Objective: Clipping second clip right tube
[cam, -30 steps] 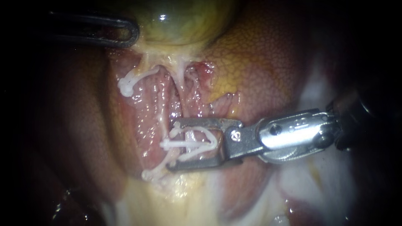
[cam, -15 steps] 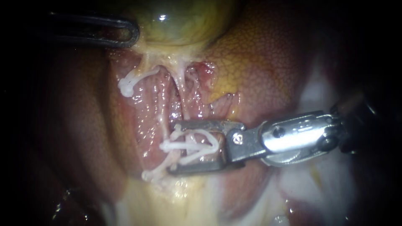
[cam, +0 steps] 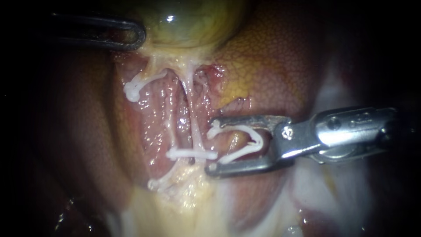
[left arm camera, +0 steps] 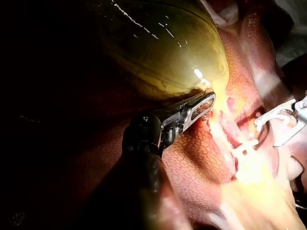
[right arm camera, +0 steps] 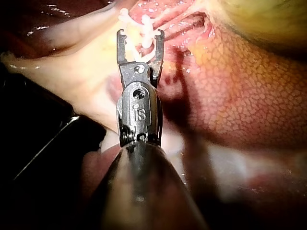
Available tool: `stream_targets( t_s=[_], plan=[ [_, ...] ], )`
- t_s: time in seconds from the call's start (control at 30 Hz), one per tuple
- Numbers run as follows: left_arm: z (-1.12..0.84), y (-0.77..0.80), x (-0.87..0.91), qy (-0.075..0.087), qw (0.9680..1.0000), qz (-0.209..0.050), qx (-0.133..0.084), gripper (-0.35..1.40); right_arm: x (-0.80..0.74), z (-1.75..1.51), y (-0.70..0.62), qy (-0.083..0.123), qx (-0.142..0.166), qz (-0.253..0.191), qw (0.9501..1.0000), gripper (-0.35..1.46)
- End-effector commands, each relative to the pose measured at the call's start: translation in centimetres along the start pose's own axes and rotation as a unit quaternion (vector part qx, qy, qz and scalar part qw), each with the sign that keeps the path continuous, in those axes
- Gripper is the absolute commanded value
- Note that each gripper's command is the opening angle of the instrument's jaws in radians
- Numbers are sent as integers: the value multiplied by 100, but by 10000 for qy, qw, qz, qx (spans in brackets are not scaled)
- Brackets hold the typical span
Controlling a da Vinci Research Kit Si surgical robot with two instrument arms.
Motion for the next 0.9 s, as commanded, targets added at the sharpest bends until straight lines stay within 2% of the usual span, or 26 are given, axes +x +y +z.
stream_targets(
  t_s=[0.03, 0.47, 0.67, 0.9],
  plan=[
    [0, 0, 0, 0, 10000, 0, 2, -35, -4, 1, 2, -1, -3, 83, 10000, 45],
    [0, 0, 0, 0, 10000, 0, 1, -35, -40, 18, 30, 26, -74, 730, 9973, 46],
    [0, 0, 0, 0, 10000, 0, 1, -35, -42, 28, 39, 292, 80, 1086, 9936, 46],
    [0, 0, 0, -1, 10000, 0, 0, -35, -43, 43, 44, 483, 246, 1342, 9895, 46]
  ],
)
